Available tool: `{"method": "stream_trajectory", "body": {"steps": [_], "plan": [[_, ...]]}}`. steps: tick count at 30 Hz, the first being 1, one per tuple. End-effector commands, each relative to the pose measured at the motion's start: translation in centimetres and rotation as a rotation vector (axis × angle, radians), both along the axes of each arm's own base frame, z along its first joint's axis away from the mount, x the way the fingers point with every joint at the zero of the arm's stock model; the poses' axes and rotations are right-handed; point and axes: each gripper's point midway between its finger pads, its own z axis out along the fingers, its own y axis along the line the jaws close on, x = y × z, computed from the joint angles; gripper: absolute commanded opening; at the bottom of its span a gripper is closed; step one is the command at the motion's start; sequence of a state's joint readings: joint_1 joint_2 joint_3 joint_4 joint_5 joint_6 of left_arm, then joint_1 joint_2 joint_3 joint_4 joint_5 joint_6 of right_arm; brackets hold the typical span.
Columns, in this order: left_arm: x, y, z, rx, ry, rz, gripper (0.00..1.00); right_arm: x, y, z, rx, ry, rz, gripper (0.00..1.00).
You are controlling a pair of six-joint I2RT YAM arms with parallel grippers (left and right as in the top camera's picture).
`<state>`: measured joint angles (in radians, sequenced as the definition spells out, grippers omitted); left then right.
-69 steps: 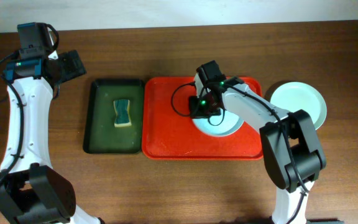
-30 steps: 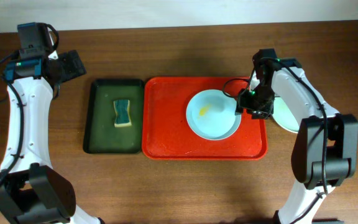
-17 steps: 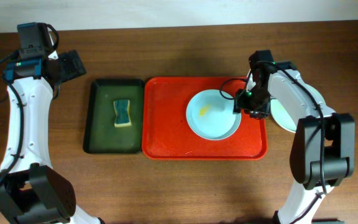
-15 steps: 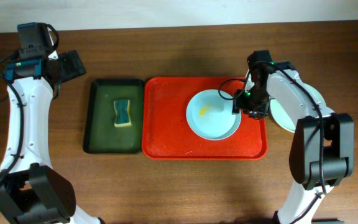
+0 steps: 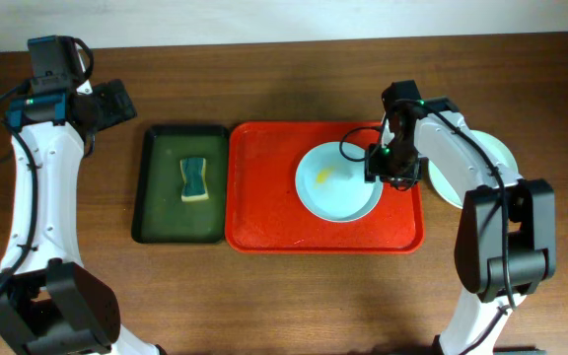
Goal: Clean dirty plates on tray and stack at the side
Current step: 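Drag the plate slightly left and hold it with the right gripper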
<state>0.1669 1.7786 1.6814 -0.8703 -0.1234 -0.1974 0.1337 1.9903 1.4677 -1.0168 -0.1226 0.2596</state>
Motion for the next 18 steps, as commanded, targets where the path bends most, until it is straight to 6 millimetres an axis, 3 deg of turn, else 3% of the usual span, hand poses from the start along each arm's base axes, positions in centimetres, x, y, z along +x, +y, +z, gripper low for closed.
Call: {"method": "stream_trajectory", "body": {"steps": [1, 6, 8, 9, 13, 15, 18], "plan": [[0.1, 0.1, 1.0, 0.014, -0.021, -0.009, 0.99, -0.2, -0.6, -0.2, -0.045, 0.001, -0.002, 0.38], [0.1, 0.1, 1.0, 0.014, -0.021, -0.008, 0.99, -1.0, 0.0, -1.4, -0.048, 0.013, 0.012, 0.33], [0.1, 0.1, 1.0, 0.014, -0.021, -0.008, 0.99, -1.2, -0.1, -1.9, -0.047, 0.015, -0.002, 0.25], [0.1, 0.1, 1.0, 0.014, -0.021, -0.008, 0.99, -1.2, -0.1, -1.9, -0.047, 0.018, -0.026, 0.15], [0.1, 0.1, 1.0, 0.014, -0.021, -0.008, 0.99, -1.4, -0.1, -2.2, -0.048, 0.021, -0.046, 0.14], [0.1, 0.1, 1.0, 0.014, -0.021, -0.008, 0.99, -1.5, -0.1, -2.7, -0.046, 0.016, -0.048, 0.06], [0.1, 0.1, 1.0, 0.014, -0.021, -0.008, 0.99, -1.6, -0.1, -3.2, -0.046, 0.013, -0.048, 0.05]]}}
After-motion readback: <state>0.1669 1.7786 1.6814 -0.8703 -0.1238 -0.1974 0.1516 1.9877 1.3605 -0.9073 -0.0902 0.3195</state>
